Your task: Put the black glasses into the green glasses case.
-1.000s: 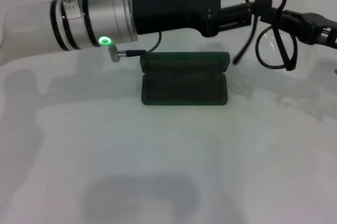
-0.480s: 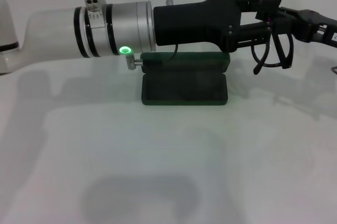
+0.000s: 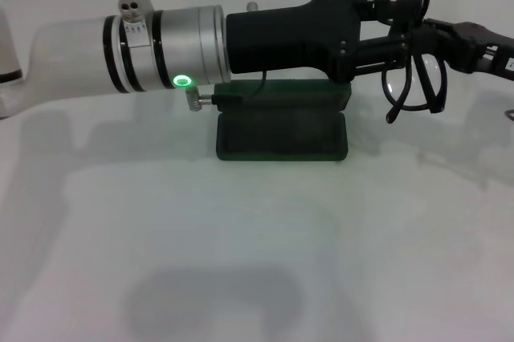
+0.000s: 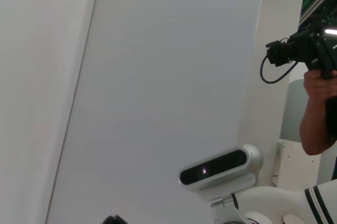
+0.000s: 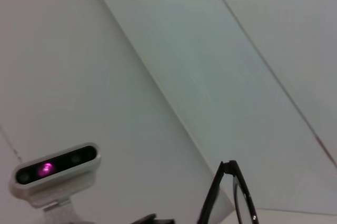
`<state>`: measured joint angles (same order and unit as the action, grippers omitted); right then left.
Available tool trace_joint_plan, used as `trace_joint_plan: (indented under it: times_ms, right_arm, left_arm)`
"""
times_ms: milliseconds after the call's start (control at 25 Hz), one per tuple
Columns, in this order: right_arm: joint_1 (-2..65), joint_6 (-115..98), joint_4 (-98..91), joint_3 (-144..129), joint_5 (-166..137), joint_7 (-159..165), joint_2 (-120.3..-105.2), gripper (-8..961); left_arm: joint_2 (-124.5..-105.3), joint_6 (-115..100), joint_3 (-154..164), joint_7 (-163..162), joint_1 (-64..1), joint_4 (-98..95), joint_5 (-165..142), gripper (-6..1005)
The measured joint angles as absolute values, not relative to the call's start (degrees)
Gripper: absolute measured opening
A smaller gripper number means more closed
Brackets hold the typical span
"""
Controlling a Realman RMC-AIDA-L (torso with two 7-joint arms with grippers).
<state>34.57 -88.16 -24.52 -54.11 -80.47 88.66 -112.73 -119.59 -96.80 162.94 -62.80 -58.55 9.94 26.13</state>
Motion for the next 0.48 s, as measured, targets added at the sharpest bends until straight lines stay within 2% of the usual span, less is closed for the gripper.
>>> trace_joint_plan:
  times_ms: [480]
  right_arm:
    - [34.8, -89.6, -25.2, -55.1, -81.2, 88.6, -112.87, 116]
  left_arm:
    - [-119.61, -97.2, 162.9, -62.7, -57.9, 10.0, 25.8, 513]
